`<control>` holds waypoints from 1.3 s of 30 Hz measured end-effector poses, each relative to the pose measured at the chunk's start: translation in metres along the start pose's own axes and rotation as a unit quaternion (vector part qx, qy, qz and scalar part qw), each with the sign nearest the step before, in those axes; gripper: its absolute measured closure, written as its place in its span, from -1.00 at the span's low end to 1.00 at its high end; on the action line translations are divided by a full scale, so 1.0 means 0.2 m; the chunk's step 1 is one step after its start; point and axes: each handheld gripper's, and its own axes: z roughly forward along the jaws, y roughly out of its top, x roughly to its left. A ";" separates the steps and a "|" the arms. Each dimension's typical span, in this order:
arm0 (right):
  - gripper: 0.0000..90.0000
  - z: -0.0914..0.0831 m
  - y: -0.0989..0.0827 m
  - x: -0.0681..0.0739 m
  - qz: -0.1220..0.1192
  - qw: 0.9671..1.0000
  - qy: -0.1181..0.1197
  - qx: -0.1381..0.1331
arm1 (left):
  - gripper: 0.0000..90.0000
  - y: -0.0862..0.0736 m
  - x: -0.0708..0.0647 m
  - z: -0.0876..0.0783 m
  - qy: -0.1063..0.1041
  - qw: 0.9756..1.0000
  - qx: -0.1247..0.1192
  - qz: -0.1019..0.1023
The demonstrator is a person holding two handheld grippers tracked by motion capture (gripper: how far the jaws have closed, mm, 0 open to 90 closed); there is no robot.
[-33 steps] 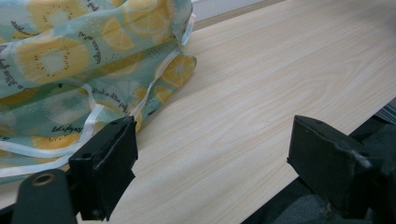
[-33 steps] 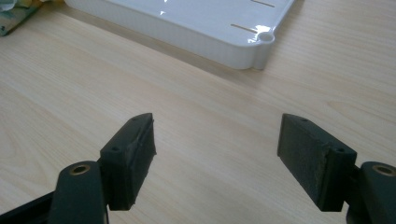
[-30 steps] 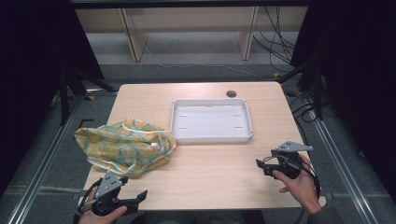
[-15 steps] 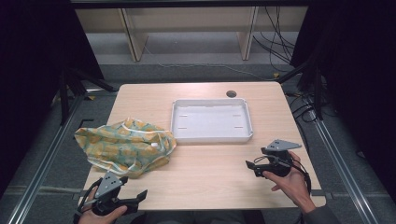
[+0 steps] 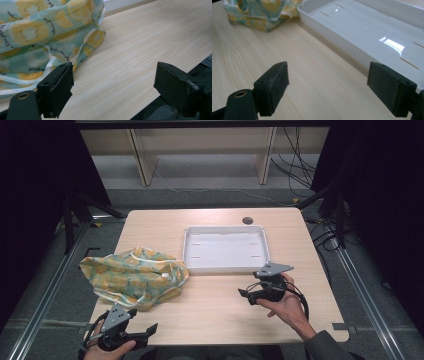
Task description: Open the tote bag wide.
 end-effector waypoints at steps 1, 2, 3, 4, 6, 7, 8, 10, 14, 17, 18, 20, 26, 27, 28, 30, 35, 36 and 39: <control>-0.59 0.02 0.01 0.01 0.001 1.000 0.002 -0.004 | -0.66 0.00 0.00 0.00 0.000 1.000 -0.004 -0.005; -0.59 0.02 0.01 0.01 0.001 1.000 0.002 -0.004 | -0.66 0.00 0.00 0.00 -0.001 1.000 -0.003 0.001; -0.57 0.04 0.04 0.03 0.003 1.000 0.010 0.005 | -0.66 0.00 0.00 0.00 -0.005 1.000 -0.005 0.001; -0.56 0.08 0.07 0.04 -0.012 1.000 0.016 0.004 | -0.66 0.00 0.00 0.00 -0.006 1.000 -0.006 -0.005; -0.56 0.10 0.08 0.05 -0.013 1.000 0.015 0.002 | -0.66 0.00 0.00 0.00 -0.005 1.000 -0.008 -0.008; -0.56 0.13 0.11 0.08 -0.010 1.000 0.022 0.007 | -0.66 0.00 0.00 0.00 -0.004 1.000 -0.006 -0.005; -0.56 0.15 0.13 0.09 -0.019 0.999 0.028 0.010 | -0.66 0.00 0.00 0.00 -0.003 1.000 -0.008 -0.006; -0.54 0.19 0.16 0.11 -0.025 0.999 0.029 0.001 | -0.66 0.00 0.01 -0.01 -0.001 1.000 -0.007 0.000; -0.54 0.24 0.22 0.13 -0.036 0.998 0.041 0.004 | -0.66 0.00 0.00 0.00 0.000 1.000 -0.007 -0.008; -0.52 0.30 0.27 0.15 -0.041 0.998 0.052 -0.002 | -0.66 0.00 0.00 -0.01 0.001 1.000 -0.007 -0.009; -0.51 0.31 0.28 0.16 -0.046 0.997 0.054 -0.001 | -0.66 0.00 0.00 -0.01 0.002 1.000 -0.007 -0.010; -0.48 0.36 0.32 0.19 -0.059 0.996 0.067 0.004 | -0.66 0.00 0.01 -0.01 0.002 1.000 -0.005 -0.009; -0.43 0.48 0.37 0.29 -0.078 0.993 0.087 0.008 | -0.66 0.00 0.02 -0.01 0.012 1.000 -0.003 -0.009; -0.41 0.50 0.38 0.30 -0.093 0.992 0.091 0.005 | -0.66 -0.01 0.02 -0.01 0.013 1.000 -0.003 -0.015; -0.40 0.54 0.40 0.33 -0.089 0.991 0.096 0.006 | -0.66 -0.01 0.03 -0.01 0.015 1.000 -0.003 -0.011; -0.39 0.55 0.41 0.34 -0.094 0.991 0.100 0.010 | -0.66 -0.01 0.03 -0.02 0.020 1.000 0.002 -0.019; -0.38 0.63 0.46 0.40 -0.101 0.989 0.109 0.009 | -0.66 -0.01 0.04 -0.02 0.021 0.999 0.000 -0.026; -0.38 0.63 0.46 0.40 -0.101 0.989 0.109 0.009 | -0.66 -0.01 0.04 -0.02 0.020 0.999 0.000 -0.025; -0.39 0.67 0.48 0.43 -0.098 0.989 0.110 0.010 | -0.66 -0.01 0.04 -0.02 0.023 1.000 0.001 -0.013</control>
